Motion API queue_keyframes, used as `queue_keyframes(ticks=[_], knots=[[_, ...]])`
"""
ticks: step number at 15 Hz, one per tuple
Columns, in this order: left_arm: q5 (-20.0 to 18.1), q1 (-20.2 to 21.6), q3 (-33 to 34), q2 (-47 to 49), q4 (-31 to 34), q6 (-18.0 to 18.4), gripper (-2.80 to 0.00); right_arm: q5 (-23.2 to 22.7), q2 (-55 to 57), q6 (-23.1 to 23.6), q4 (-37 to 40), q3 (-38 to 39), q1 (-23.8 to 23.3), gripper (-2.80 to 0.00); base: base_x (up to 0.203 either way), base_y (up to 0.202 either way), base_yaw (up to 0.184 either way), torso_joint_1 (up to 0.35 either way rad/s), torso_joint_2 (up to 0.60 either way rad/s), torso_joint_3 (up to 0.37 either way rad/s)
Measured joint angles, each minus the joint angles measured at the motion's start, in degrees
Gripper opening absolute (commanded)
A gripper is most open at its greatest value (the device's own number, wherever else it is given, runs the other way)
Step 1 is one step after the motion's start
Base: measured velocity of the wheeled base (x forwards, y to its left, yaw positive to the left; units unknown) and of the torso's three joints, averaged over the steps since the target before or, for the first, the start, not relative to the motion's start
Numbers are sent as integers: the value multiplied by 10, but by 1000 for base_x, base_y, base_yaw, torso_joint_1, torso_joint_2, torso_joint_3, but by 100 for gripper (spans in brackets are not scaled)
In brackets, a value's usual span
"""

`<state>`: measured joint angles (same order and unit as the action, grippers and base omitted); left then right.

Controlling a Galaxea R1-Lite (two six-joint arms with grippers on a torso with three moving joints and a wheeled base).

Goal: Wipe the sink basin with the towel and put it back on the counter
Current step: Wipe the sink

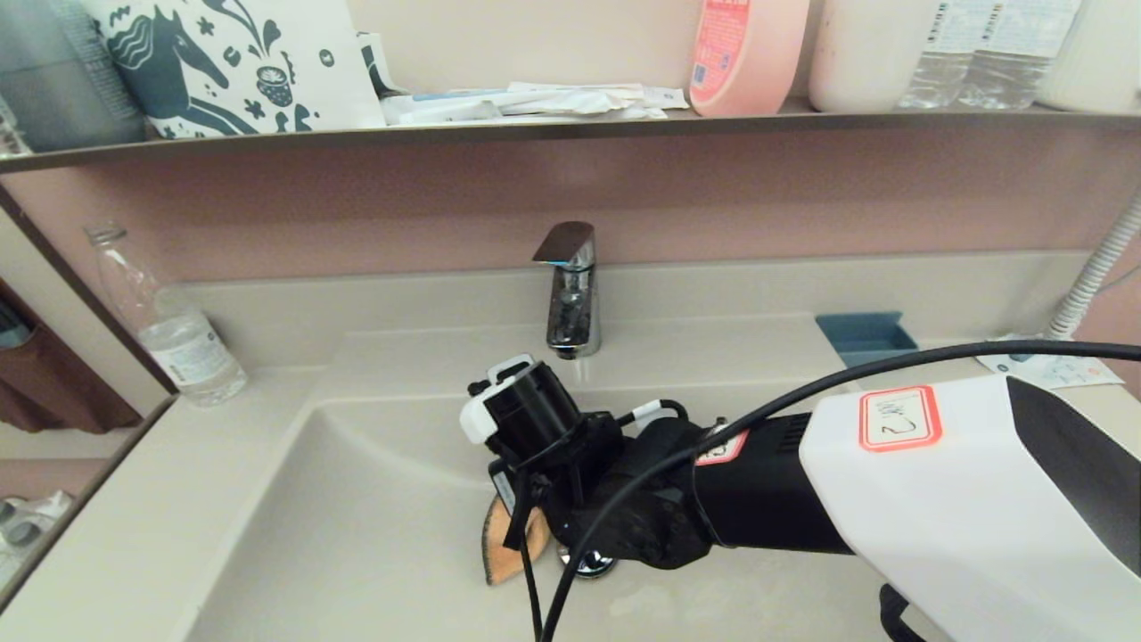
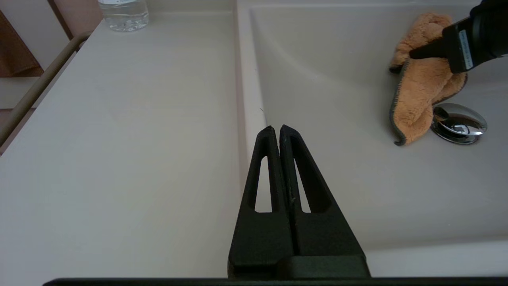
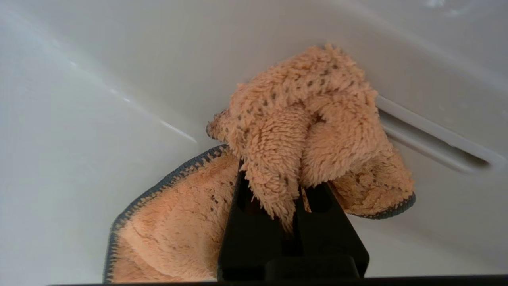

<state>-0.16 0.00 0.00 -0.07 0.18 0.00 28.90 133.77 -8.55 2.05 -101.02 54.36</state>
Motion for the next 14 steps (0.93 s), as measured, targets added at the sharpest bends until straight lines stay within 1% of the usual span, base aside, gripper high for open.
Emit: queue_keyframes(ticks=[2,5,10,14], knots=[[0,0,0,0,0,0,-280,2,-7,-1,6,14,-4,-280,0,0,0,0,0,0],[0,0,0,0,0,0,-280,4,-22,-2,11,56,-4,-280,0,0,0,0,0,0],[0,0,0,0,0,0,-280,3,-51,-9,40,106,-4,-280,0,0,0,0,0,0],[0,0,0,0,0,0,-280,21,-82,-11,38,166,-23,-280,0,0,0,0,0,0]])
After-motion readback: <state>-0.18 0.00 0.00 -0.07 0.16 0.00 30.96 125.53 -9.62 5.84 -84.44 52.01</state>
